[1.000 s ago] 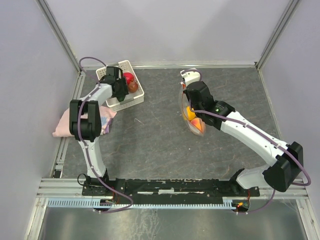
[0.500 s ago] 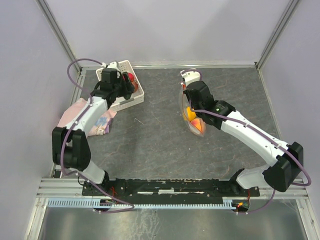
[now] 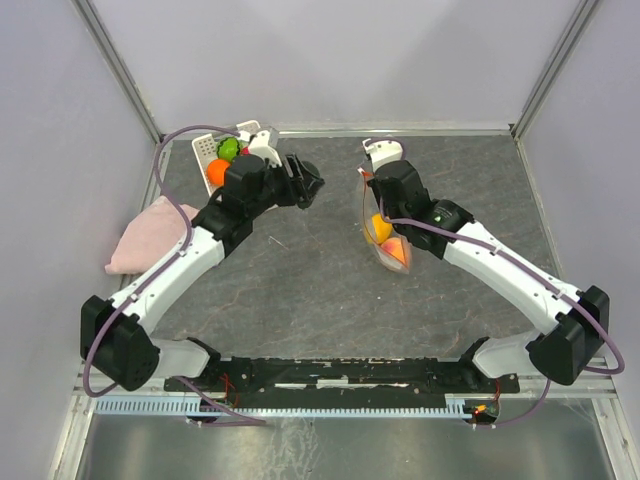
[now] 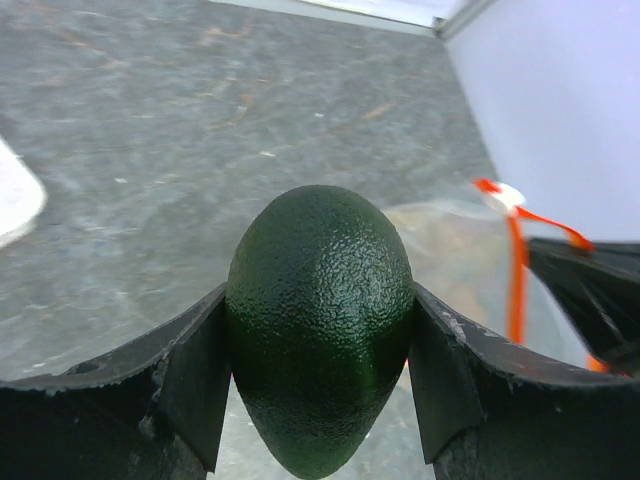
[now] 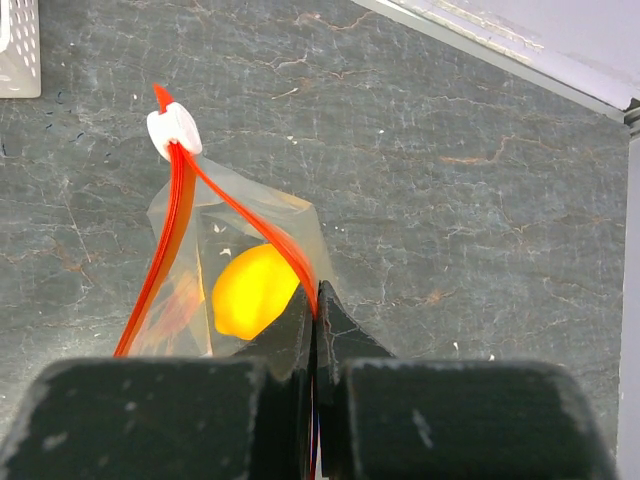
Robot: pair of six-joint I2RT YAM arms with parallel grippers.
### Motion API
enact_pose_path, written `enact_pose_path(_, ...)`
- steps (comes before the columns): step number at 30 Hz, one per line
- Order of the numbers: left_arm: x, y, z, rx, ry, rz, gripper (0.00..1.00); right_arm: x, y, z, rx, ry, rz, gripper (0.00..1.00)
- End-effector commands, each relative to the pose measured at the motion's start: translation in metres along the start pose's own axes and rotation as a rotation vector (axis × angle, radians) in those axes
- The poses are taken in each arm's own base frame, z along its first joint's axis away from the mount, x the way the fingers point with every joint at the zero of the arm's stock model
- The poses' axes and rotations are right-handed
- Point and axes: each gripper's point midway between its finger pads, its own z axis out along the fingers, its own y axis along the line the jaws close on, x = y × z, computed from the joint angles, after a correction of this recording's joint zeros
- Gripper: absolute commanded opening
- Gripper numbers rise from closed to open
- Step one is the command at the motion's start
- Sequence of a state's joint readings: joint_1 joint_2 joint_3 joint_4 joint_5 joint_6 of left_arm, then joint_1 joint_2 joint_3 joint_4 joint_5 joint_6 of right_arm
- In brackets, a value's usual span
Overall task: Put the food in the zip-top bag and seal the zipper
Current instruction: Place the fake fruit in the zipper food storage bag.
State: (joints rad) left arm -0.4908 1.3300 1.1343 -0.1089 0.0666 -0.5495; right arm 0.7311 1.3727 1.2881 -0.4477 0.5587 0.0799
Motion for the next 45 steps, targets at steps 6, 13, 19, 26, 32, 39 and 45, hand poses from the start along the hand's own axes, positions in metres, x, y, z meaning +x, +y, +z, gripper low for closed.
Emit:
enact_pose_path(6, -0.007, -0.093, -0.027, 0.307, -0.084, -0.076, 0.39, -0.036, -0.005, -0.022, -0.028, -0.104, 0.117, 0.01)
enact_pose_path(13, 0.002, -0.130, -0.038, 0.418, -0.086, -0.108, 0.39, -0.037, -0.003, -0.020, -0.033, -0.104, 0.124, 0.01)
enact_pose_path(19, 0.003, -0.147, -0.048, 0.507, -0.127, -0.213, 0.39, -0.033, -0.002, -0.016, -0.017, -0.093, 0.151, 0.01)
enact_pose_path(26, 0.009, -0.165, -0.049, 0.559, -0.156, -0.270, 0.39, -0.032, 0.002, -0.014, -0.025, -0.087, 0.195, 0.01)
enact_pose_path(32, 0.030, -0.161, -0.031, 0.516, -0.088, -0.283, 0.39, -0.031, 0.003, -0.015, -0.034, -0.086, 0.203, 0.01)
enact_pose_path(39, 0.059, -0.136, -0.010, 0.389, -0.020, -0.296, 0.39, -0.032, 0.003, -0.016, -0.037, -0.092, 0.210, 0.01)
enact_pose_path(45, 0.077, -0.106, 0.002, 0.226, 0.021, -0.250, 0.40, -0.032, 0.004, -0.017, -0.043, -0.092, 0.213, 0.01)
